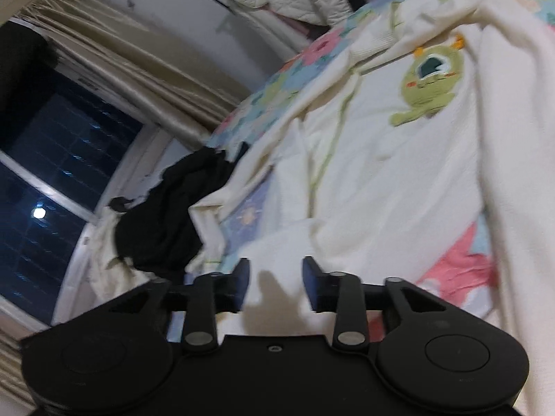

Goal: Fold clothes

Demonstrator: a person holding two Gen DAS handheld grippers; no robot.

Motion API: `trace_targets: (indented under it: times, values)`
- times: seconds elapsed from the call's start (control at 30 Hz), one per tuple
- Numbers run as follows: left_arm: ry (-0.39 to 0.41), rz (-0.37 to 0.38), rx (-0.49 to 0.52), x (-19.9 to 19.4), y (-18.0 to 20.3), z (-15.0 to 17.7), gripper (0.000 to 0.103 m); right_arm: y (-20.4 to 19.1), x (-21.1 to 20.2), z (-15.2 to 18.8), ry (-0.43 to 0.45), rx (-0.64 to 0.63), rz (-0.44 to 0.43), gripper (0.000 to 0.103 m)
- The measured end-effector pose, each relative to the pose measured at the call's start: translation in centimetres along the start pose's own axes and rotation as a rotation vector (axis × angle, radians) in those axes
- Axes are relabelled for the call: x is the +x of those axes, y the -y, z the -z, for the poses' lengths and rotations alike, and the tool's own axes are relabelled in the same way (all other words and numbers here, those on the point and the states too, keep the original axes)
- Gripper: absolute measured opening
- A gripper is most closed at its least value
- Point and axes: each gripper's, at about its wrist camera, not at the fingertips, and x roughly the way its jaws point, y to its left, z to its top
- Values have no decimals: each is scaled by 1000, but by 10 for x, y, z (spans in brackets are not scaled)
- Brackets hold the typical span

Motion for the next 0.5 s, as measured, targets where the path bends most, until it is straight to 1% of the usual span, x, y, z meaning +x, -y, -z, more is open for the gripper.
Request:
trace_targets:
  times: [0.07,0.1,0.13,0.17,0.23,0.27,0.33,0.37,0.4,0.43,0.47,0.5]
  values:
    - [1,-42,5,9,5,6,19,-6,4,2,-17,-15,-35,54]
    - [-2,-64,18,12,4,6,19,-9,6,2,-25,-27,-47,55]
    - [-3,-82,29,15,4,7,19,-14,9,4,-26,-66,-23,56]
    - [-2,-85,27,17,2,6,19,-20,12,5,-27,-106,1,59]
    - [1,-73,5,17,-3,6,19,-27,23,8,-27,-173,57,61]
    - [4,-70,-2,16,-3,5,16,-29,31,9,-30,-200,85,61]
    - [-1,-81,0,15,-3,4,14,-22,54,11,-81,-231,104,61]
    - [-2,-111,1,14,-3,2,11,-19,65,13,-106,-247,114,55]
    - [3,-146,0,13,-3,1,5,-17,74,14,-126,-262,122,26]
    - [11,-180,0,10,-4,0,5,-22,63,16,-105,-272,121,9]
    - [33,-211,4,5,-6,-2,4,-27,52,18,-84,-282,119,6]
    - [59,-242,12,-1,-9,-3,3,-32,41,20,-63,-293,118,6]
